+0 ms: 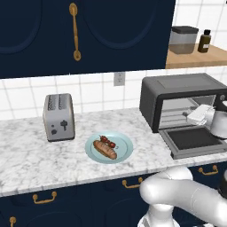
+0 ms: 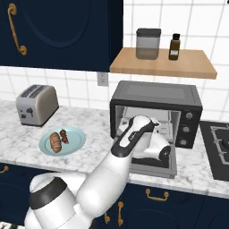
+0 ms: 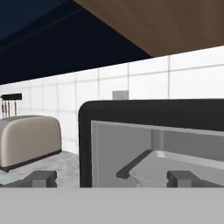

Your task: Pick up the kebab skewer and baguette bread, and place them inside the toaster oven. Close the toaster oven door and start by setting the timer.

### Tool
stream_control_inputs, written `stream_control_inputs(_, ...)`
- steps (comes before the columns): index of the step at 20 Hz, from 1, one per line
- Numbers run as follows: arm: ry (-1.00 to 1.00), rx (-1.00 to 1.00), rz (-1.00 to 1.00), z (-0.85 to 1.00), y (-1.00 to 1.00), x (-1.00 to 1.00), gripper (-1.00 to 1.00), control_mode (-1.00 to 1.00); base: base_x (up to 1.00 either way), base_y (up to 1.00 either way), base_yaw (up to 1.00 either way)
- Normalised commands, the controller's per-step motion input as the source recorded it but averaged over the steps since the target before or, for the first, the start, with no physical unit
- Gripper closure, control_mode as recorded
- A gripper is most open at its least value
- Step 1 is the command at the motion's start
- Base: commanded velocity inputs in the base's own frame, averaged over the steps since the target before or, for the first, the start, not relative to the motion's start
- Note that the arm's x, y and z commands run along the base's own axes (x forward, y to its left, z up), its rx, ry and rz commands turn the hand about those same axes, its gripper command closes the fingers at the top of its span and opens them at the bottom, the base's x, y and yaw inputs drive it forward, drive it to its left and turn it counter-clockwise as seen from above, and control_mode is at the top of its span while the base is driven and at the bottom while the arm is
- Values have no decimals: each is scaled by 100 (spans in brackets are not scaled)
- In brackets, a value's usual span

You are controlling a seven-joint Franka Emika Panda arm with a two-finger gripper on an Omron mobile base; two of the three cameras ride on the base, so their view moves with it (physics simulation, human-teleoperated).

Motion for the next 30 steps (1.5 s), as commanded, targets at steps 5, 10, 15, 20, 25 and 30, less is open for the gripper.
stream_control_inputs(5,-5,0,0,-26,-39,57,-100,-100,0,0,0)
stream_control_inputs(10,0,2,0,-14,-37,75,-100,-100,0,0,0)
stream_control_inputs(15,0,5,0,-19,-23,49,-100,-100,0,0,0)
stream_control_inputs(20,0,6,0,-40,-17,25,-100,-100,0,0,0)
stream_control_inputs(25,0,3,0,-19,-15,32,-100,-100,0,0,0)
stream_control_inputs(30,0,1,-2,-3,0,43,-100,-100,0,0,0)
